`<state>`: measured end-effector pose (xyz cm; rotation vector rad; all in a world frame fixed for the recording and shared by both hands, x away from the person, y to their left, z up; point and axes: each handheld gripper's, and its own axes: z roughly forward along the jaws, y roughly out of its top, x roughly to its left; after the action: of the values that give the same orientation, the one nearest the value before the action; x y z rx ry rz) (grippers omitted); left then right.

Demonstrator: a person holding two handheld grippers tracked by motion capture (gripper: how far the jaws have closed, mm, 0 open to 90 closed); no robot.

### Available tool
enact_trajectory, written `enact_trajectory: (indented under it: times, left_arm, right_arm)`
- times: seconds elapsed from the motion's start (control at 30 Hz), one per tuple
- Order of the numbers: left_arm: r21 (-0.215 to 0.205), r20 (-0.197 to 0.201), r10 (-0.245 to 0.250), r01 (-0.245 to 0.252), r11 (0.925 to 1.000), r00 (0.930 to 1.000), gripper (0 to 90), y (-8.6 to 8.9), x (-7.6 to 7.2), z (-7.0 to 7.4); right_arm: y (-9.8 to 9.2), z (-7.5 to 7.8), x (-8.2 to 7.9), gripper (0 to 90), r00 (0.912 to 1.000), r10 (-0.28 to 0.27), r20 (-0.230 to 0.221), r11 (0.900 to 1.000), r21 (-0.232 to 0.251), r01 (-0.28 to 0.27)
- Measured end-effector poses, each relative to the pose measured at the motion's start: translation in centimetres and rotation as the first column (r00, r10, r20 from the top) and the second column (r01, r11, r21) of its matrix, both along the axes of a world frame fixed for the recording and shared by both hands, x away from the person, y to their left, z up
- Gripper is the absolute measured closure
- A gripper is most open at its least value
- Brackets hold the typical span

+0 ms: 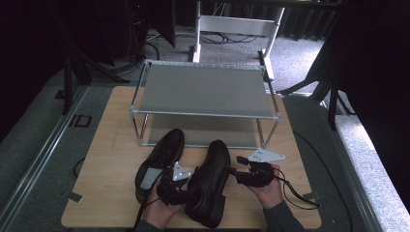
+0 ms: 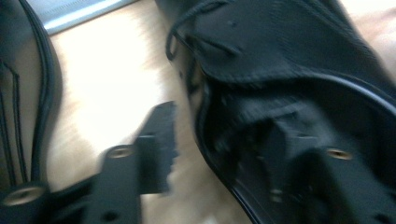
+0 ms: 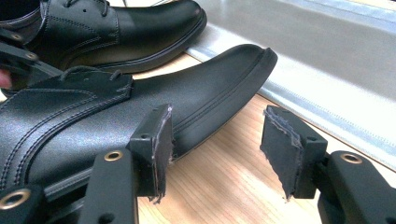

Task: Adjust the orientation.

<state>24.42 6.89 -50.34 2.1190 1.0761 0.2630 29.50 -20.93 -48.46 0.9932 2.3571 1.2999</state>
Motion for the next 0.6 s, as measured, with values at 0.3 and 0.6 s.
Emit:
enact_trajectory:
  times: [0.3, 0.6]
  left_arm:
    - [-0.001, 0.100, 0.103, -0.103, 0.9946, 0.9897, 80.7, 0.1, 0.3, 1.2]
    - [-0.005, 0.173, 0.222, -0.225, 0.9744, 0.9594, 81.9, 1.4, 0.7, 2.2]
  right_arm:
    - [0.0, -0.1, -0.3, 38.6, 0.9998, 0.020, 0.002, 0.999, -0.025, -0.020]
    - [0.5, -0.7, -0.2, 39.7, 0.9998, 0.017, -0.007, 0.998, -0.057, -0.018]
